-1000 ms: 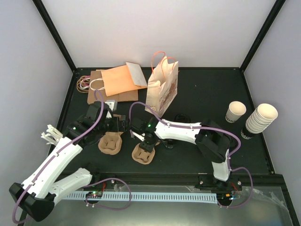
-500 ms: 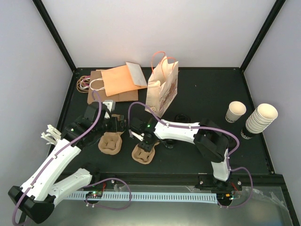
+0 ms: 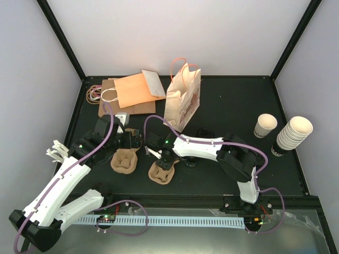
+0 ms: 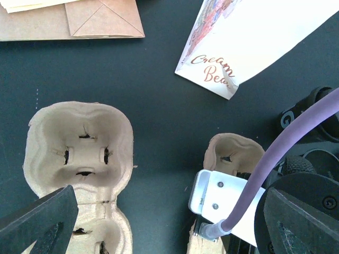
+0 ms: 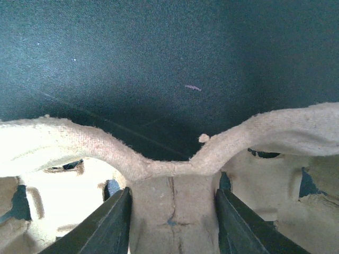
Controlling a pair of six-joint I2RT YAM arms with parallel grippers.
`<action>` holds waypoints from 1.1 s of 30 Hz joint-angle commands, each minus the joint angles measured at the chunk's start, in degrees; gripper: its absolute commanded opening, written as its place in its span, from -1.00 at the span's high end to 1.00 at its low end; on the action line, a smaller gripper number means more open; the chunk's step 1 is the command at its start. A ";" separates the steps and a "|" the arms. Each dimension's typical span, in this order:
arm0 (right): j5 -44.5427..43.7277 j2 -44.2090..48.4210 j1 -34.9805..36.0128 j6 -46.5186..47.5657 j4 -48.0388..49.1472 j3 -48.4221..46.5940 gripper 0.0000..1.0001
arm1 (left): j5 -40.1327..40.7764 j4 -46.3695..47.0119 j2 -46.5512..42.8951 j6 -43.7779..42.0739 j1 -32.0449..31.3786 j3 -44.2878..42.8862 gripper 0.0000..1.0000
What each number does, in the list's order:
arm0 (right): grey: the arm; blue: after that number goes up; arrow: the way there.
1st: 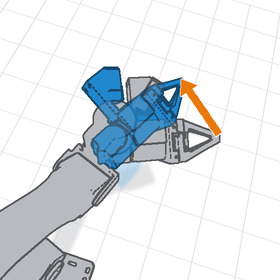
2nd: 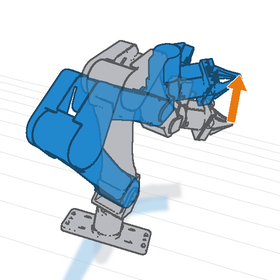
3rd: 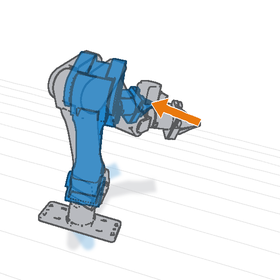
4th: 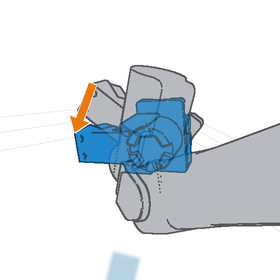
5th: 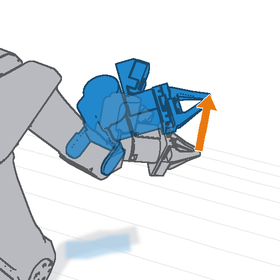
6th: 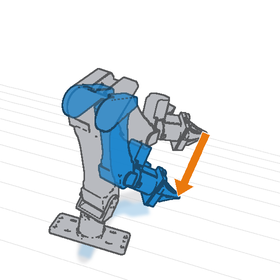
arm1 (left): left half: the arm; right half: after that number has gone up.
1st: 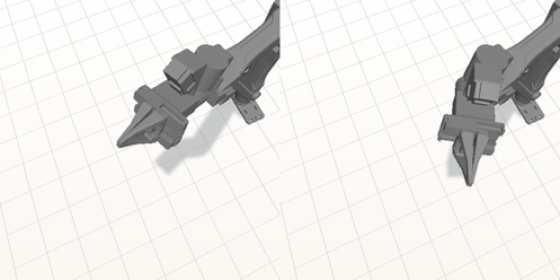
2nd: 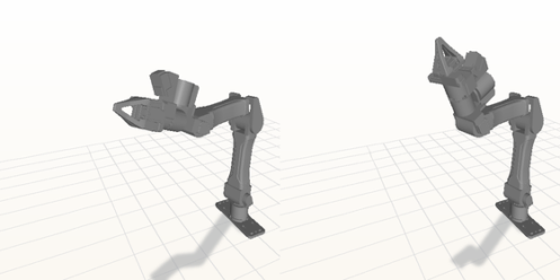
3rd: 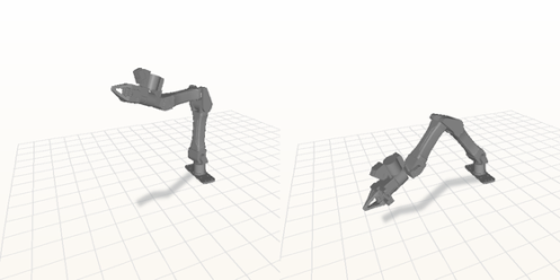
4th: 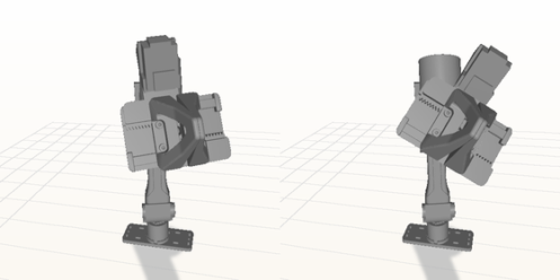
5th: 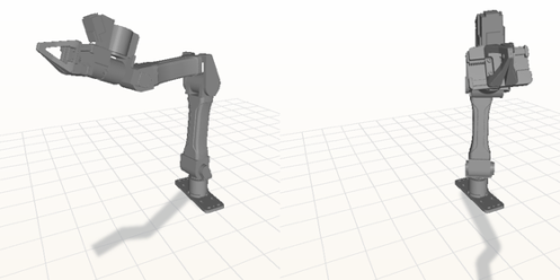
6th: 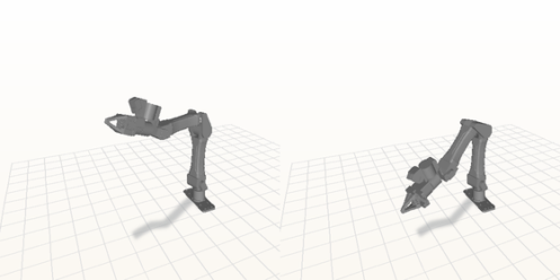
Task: Pack the takeout coffee
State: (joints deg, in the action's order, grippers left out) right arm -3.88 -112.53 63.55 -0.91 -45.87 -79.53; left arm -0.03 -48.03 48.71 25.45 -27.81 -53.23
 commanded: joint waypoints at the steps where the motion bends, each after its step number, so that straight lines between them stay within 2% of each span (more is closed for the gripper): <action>1: -0.14 2.29 -0.18 0.20 -0.22 -1.00 0.09 | -0.10 -0.53 -0.83 -0.36 0.40 -1.38 -0.97; 14: -1.64 8.49 -0.19 0.29 -2.62 -3.17 0.09 | 2.28 -2.85 -1.02 -1.96 0.85 -4.01 -0.98; 24: -2.16 21.06 -0.19 0.46 -0.53 -4.36 0.11 | 4.39 -8.31 -0.43 -4.83 6.27 -11.59 -0.98; 28: -4.31 27.07 -0.30 0.25 0.69 -3.69 0.20 | 2.10 -7.70 1.17 -4.78 6.94 -12.65 -0.98; 33: -7.65 35.04 -1.39 -0.49 1.10 -2.74 0.20 | -5.52 -2.90 4.01 -4.73 6.98 -13.60 -0.98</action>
State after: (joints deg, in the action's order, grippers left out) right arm -7.44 -82.65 63.26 -0.89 -45.98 -82.11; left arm 1.04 -54.19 50.48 21.61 -21.32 -64.16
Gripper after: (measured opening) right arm 0.399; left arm 0.989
